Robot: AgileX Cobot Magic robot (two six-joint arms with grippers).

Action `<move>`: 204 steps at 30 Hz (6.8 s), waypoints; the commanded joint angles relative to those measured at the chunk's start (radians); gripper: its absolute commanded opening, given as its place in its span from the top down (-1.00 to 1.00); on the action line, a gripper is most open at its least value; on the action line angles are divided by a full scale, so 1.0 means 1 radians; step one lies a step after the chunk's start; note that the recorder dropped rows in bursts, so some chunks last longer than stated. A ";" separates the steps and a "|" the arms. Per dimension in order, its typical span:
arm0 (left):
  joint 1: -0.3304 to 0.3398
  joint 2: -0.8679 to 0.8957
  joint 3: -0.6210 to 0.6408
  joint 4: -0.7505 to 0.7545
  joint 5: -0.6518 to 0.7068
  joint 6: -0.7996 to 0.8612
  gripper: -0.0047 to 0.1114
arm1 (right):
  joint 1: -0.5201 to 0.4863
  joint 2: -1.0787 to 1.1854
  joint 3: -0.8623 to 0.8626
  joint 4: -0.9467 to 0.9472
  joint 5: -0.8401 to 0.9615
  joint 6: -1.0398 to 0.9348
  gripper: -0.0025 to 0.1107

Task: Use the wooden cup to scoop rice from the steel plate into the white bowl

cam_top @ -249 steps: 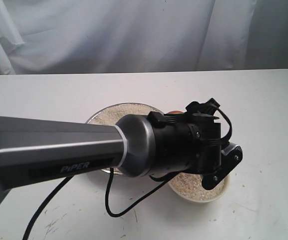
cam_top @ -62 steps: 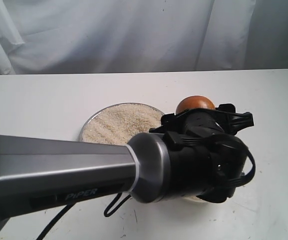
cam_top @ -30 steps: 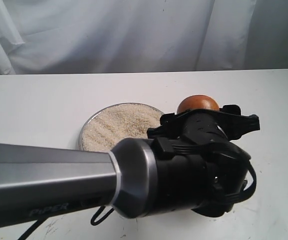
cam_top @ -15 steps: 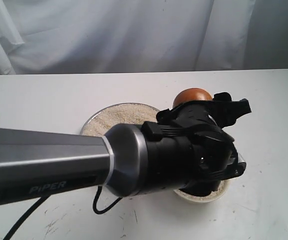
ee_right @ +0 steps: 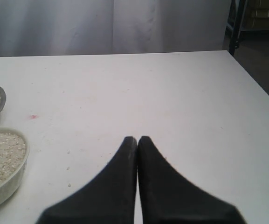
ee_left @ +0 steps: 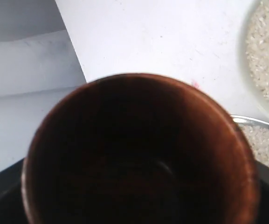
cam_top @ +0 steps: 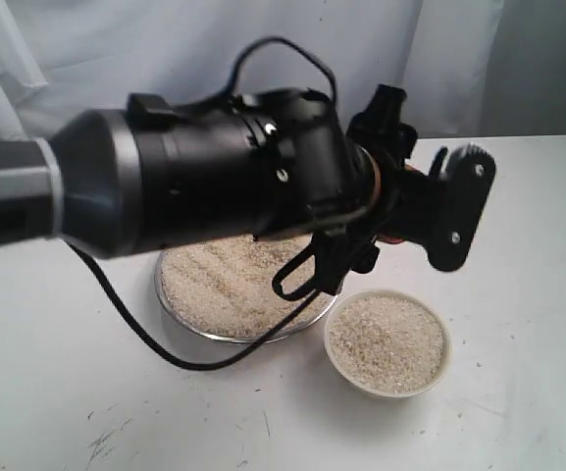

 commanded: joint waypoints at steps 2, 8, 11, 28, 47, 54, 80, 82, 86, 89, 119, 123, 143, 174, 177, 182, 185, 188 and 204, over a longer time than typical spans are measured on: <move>0.063 -0.081 -0.001 -0.239 -0.046 -0.015 0.92 | 0.001 0.003 0.004 0.003 -0.006 0.000 0.96; 0.119 -0.131 0.001 -0.456 -0.062 -0.013 0.92 | 0.001 0.003 0.004 0.003 -0.006 0.000 0.96; 0.140 -0.151 0.001 -0.548 -0.058 -0.013 0.92 | 0.001 0.003 0.004 0.003 -0.006 0.000 0.96; 0.304 -0.388 0.347 -0.849 -0.325 -0.009 0.92 | 0.001 0.003 0.004 0.003 -0.006 0.000 0.96; 0.576 -0.660 0.785 -0.910 -0.492 -0.174 0.92 | 0.001 0.003 0.004 0.003 -0.006 0.000 0.96; 0.648 -0.657 0.853 -0.910 -0.557 -0.176 0.92 | 0.001 0.003 0.004 0.003 -0.006 0.000 0.96; 0.725 -0.138 0.819 -0.791 -1.003 -0.406 0.92 | 0.001 0.003 0.004 0.003 -0.006 0.000 0.96; 0.725 -0.117 0.806 -0.791 -1.001 -0.409 0.92 | 0.001 0.003 0.004 0.003 -0.006 0.000 0.96; 0.725 -0.076 0.799 -0.791 -1.004 -0.410 0.92 | 0.001 0.003 0.004 0.003 -0.006 0.000 0.96; 0.725 -0.046 0.793 -0.793 -1.023 -0.412 0.92 | 0.001 0.003 0.004 0.003 -0.006 0.000 0.96; 0.823 0.084 0.766 -0.526 -1.176 -0.641 0.91 | 0.001 0.003 0.004 0.003 -0.006 0.000 0.96; 0.823 0.084 0.766 -0.526 -1.176 -0.641 0.76 | 0.001 0.003 0.004 0.003 -0.006 0.000 0.96; 0.823 0.084 0.766 -0.594 -1.232 -0.724 -0.73 | 0.001 0.003 0.004 0.003 -0.006 0.000 0.96; 0.823 -0.728 0.768 -0.594 -0.524 -0.809 0.92 | 0.001 0.003 0.004 0.003 -0.006 0.000 0.96; 0.823 -0.751 0.768 -0.595 -0.458 -0.896 0.92 | 0.001 0.003 0.004 0.003 -0.006 0.000 0.96; 0.823 -0.768 0.768 -0.595 -0.447 -0.907 0.92 | 0.001 0.003 0.004 0.003 -0.006 0.000 0.96; 0.823 -0.768 0.768 -0.595 -0.447 -0.907 0.92 | 0.001 0.003 0.004 0.003 -0.006 0.000 0.96; 0.823 -0.768 0.768 -0.594 -0.447 -0.907 0.92 | 0.001 0.003 0.004 0.003 -0.006 0.000 0.96; 0.823 -0.768 0.768 -0.524 -0.428 -0.859 0.92 | 0.001 0.003 0.004 0.003 -0.006 0.000 0.96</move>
